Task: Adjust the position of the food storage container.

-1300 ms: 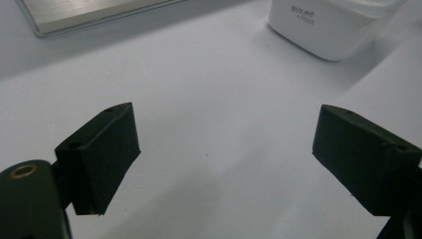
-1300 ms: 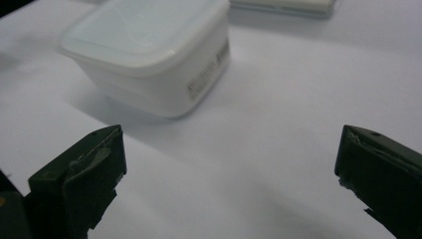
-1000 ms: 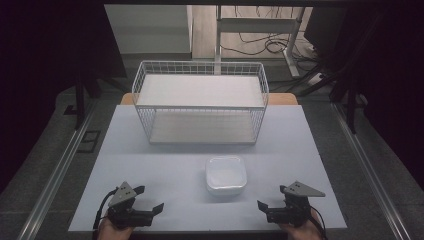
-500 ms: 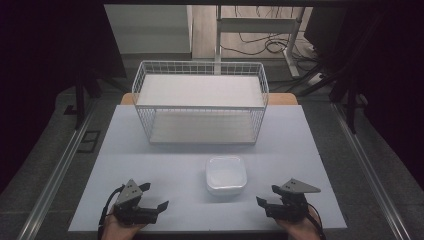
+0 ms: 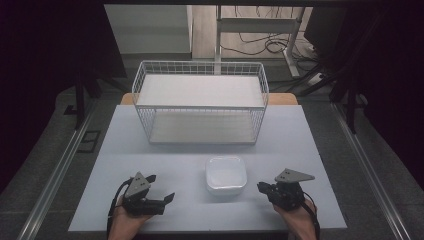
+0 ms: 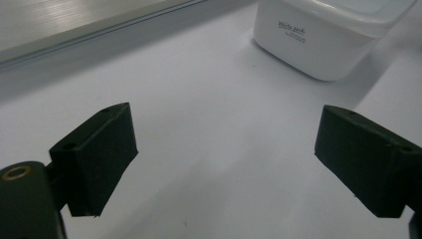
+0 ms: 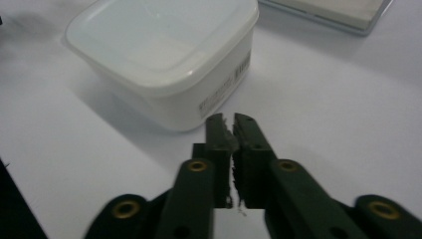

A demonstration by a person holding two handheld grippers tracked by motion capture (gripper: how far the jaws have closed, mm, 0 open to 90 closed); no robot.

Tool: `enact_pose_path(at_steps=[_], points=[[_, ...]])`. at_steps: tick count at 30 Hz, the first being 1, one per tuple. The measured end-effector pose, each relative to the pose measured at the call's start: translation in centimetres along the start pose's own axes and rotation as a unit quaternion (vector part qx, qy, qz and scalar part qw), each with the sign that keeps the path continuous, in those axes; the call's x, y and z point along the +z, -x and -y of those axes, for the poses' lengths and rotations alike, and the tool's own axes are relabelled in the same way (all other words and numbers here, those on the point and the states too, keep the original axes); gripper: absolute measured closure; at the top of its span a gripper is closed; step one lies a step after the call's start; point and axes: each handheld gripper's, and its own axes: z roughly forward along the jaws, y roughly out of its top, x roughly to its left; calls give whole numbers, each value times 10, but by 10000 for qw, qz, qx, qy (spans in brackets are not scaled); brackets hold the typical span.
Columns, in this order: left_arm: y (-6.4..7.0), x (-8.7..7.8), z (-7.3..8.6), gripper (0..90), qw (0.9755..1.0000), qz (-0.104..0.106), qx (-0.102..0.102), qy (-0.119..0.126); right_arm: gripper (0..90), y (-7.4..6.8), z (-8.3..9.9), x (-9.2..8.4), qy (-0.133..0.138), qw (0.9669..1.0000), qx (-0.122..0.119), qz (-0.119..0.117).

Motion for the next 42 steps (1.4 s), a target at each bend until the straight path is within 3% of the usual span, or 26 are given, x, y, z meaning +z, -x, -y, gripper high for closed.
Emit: enact_pose_path(at_steps=[2,10,15,22,28,32,35,42], points=[[2,7,-5,86,9998,-50,197,-42,894,2,-6,3,16,10000,-37,-12],[-1,28,-17,83,9995,-90,314,12,896,20,-27,34,-92,9996,232,95],[-1,39,-25,89,9990,-110,426,-9,896,29,-39,58,-117,9997,198,91],[-2,49,-32,99,9989,-101,452,-54,896,31,-51,82,-206,9997,22,87],[-2,50,-31,112,9987,-109,494,-117,896,23,-51,86,-251,9997,-61,-7],[-4,47,-29,118,9988,-140,457,-143,895,8,-48,84,-310,9993,-93,-177],[-8,40,-28,120,9994,-161,298,-88,895,-3,-47,80,-346,9990,-118,-240],[-12,26,-24,124,9996,-207,185,-83,894,-23,-40,72,-421,9981,-175,-405]])
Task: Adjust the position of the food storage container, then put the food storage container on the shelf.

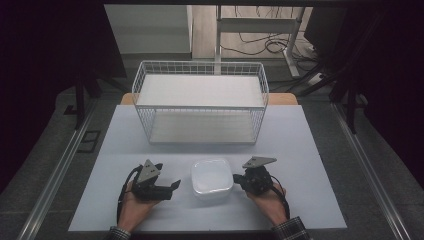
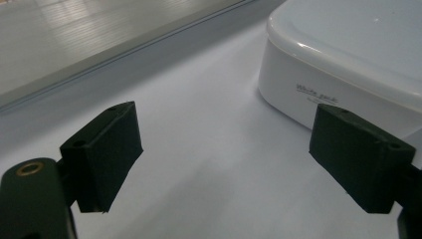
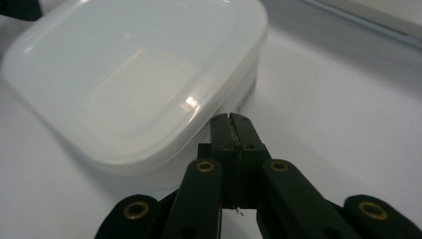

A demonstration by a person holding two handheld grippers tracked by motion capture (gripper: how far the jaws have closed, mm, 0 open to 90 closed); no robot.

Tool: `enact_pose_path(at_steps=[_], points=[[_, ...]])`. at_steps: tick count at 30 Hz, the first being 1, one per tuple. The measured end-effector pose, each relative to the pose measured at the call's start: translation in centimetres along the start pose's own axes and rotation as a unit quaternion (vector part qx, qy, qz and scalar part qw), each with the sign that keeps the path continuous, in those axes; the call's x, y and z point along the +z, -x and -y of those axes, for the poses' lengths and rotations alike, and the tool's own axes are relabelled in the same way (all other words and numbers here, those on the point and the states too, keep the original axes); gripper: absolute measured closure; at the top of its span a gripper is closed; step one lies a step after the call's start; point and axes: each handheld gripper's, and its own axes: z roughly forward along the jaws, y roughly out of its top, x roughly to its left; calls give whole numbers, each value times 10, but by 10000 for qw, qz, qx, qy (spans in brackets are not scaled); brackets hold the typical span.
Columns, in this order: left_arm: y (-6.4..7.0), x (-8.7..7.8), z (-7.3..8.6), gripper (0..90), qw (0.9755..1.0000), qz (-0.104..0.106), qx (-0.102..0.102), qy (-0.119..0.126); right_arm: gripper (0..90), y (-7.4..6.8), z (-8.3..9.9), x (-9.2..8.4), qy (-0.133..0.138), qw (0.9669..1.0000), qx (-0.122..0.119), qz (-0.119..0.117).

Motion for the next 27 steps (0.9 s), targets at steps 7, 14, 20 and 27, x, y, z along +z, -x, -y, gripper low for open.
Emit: enact_pose_path(at_steps=[7,14,20,27], points=[[-3,-8,2,125,10000,-20,-54,-27,838,-18,3,-4,-37,9998,-188,-26],[-6,-13,-1,107,9995,222,-209,-2,472,-5,10,-14,105,9999,109,11],[-3,-16,-12,110,9976,531,-408,188,318,1,7,-23,273,9988,396,-94],[15,8,-46,114,9936,1106,-217,6,214,-10,-10,-23,467,9974,426,-335]])
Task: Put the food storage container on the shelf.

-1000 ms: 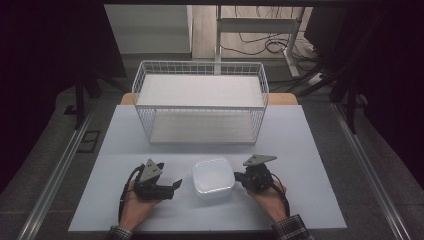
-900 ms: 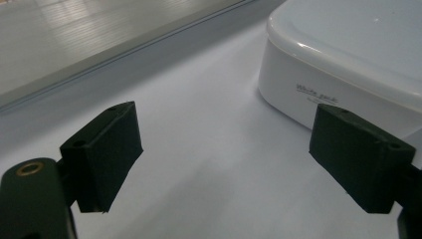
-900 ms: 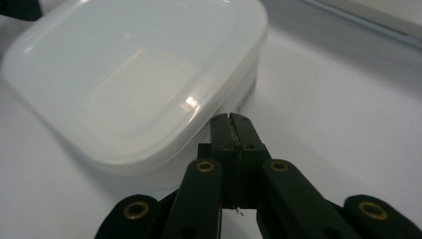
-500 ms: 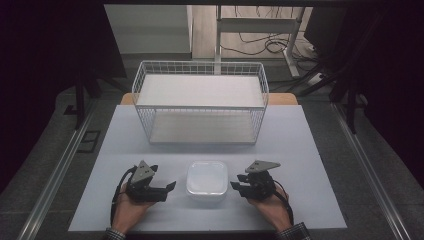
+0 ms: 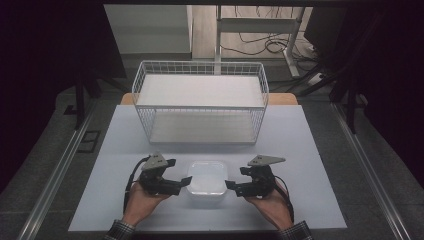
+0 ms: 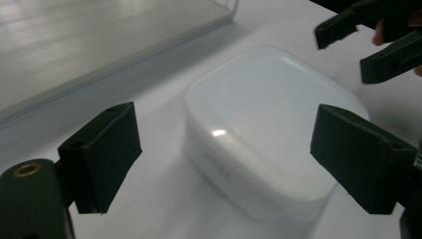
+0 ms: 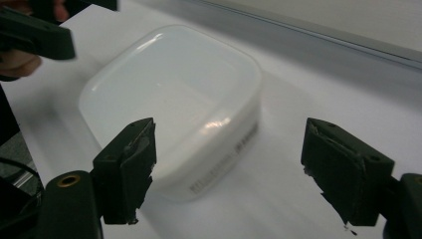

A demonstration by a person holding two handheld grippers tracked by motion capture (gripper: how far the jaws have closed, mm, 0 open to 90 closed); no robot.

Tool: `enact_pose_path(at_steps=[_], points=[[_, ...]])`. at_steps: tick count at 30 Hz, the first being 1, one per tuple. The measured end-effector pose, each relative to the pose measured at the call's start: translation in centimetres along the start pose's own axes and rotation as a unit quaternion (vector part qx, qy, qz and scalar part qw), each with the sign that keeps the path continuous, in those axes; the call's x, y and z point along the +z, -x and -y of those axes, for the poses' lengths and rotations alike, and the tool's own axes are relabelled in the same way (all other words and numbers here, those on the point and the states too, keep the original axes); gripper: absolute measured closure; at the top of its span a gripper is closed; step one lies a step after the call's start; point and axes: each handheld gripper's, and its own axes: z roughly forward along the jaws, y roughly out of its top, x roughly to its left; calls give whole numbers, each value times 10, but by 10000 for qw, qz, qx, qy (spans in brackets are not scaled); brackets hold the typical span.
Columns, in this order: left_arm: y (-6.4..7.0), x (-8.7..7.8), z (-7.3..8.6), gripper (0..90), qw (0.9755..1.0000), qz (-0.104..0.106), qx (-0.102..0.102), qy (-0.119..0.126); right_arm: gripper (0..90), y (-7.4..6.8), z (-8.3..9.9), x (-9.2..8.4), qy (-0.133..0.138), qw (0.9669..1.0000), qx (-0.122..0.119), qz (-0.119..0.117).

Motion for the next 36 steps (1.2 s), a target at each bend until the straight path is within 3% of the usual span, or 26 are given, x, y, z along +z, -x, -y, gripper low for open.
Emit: enact_pose_path(at_steps=[3,4,6,7,8,10,12,13,14,18,19,21,22,23,24,27,28,36], points=[[2,11,-1,105,9999,51,46,-142,194,-5,-3,7,-55,10000,-31,-33],[2,21,1,101,9994,204,-39,-263,157,-7,-5,15,-143,9999,-47,-63],[1,25,4,100,9992,252,-84,-300,140,-8,-5,20,-186,9998,-25,-74],[0,31,8,92,9983,414,-205,-350,119,-7,-5,27,-253,9996,31,-141],[0,31,8,94,9983,414,-205,-350,119,-7,-5,27,-253,9996,31,-141],[-1,32,11,111,9967,648,-335,-359,100,-8,-3,35,-392,9986,162,-323],[2,31,11,128,9964,668,-339,-407,114,-9,-2,35,-426,9981,208,-388],[4,29,11,143,9963,666,-322,-445,138,-11,-2,35,-476,9972,238,-527],[8,26,12,151,9960,647,-361,-503,140,-15,0,33,-554,9970,231,-491],[11,18,14,294,9955,579,-495,-559,244,-20,4,26,-517,9975,278,-380],[12,13,15,294,9961,488,-533,-500,315,-20,4,22,-475,9978,301,-355],[12,7,15,439,9961,419,-624,-452,489,-20,4,12,-294,9987,356,-194],[11,5,16,536,9962,411,-668,-391,579,-21,4,8,-268,9985,440,-159],[10,2,17,536,9959,392,-776,-257,579,-21,4,8,-268,9985,440,-159],[7,-1,18,648,9951,390,-905,-100,651,-21,4,3,-110,9987,484,-76],[8,-2,17,714,9954,269,-920,-24,705,-21,3,1,-4,9987,516,8],[7,-3,18,768,9950,192,-978,58,783,-19,4,0,140,9979,625,22],[7,0,13,781,9955,25,-942,121,785,-21,-1,-2,359,9984,345,266]])
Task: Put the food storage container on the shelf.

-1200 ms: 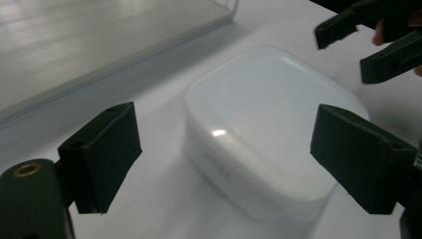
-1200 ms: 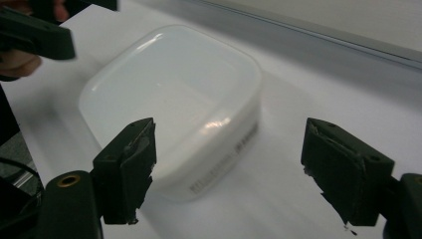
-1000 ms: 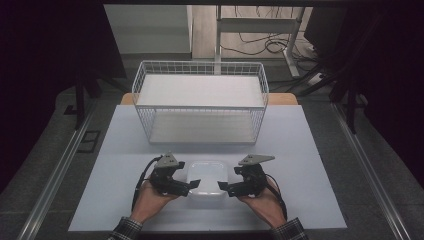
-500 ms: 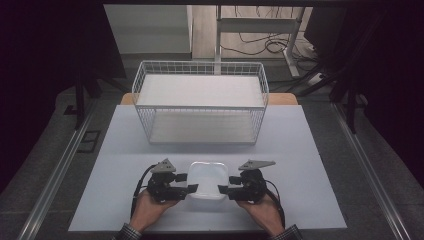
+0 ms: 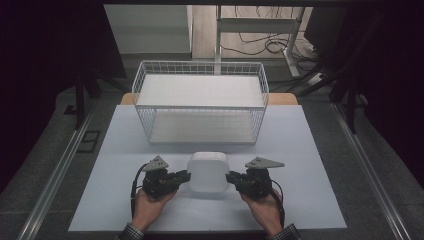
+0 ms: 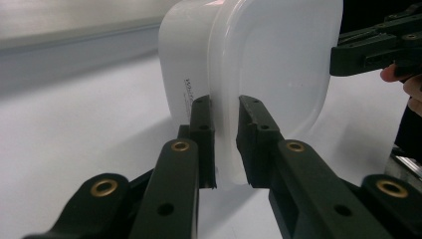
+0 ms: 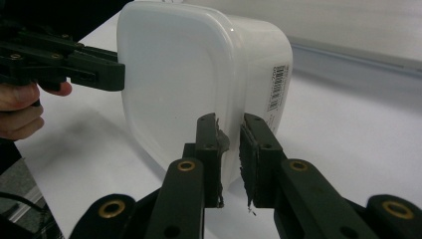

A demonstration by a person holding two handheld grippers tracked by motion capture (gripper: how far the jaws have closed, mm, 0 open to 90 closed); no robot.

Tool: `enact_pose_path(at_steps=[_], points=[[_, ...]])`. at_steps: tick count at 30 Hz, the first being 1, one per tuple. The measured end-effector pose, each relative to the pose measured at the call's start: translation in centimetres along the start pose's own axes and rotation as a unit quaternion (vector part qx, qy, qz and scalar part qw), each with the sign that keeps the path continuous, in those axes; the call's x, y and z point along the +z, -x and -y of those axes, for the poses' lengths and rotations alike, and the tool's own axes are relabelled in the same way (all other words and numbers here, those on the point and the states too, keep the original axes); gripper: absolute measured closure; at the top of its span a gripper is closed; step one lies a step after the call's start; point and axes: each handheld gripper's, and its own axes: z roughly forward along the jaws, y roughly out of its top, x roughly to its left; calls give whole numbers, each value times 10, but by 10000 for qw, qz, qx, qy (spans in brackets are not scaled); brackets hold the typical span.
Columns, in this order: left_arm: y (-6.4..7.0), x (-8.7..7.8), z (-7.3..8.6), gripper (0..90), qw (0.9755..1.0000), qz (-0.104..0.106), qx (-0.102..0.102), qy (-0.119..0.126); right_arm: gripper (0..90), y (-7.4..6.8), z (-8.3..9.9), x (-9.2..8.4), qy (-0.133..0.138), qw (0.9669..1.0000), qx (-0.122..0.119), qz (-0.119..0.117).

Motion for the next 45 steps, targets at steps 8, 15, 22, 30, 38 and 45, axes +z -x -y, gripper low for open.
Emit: enact_pose_path(at_steps=[8,15,22,30,38,45], points=[[-4,-4,-19,782,9998,-170,87,97,784,3,-17,5,128,9998,-146,37],[-13,1,-37,781,9994,-284,135,121,782,13,-35,14,191,9995,-224,100],[-25,11,-61,782,9987,-409,134,276,774,32,-59,29,296,9992,-173,180],[-38,23,-76,784,9985,-443,75,320,765,48,-74,43,337,9990,-104,283],[-56,36,-78,783,9984,-490,-98,248,761,58,-83,64,221,9989,-104,405],[-58,43,-75,783,9986,-483,-175,119,759,61,-80,69,99,9989,-78,449]])
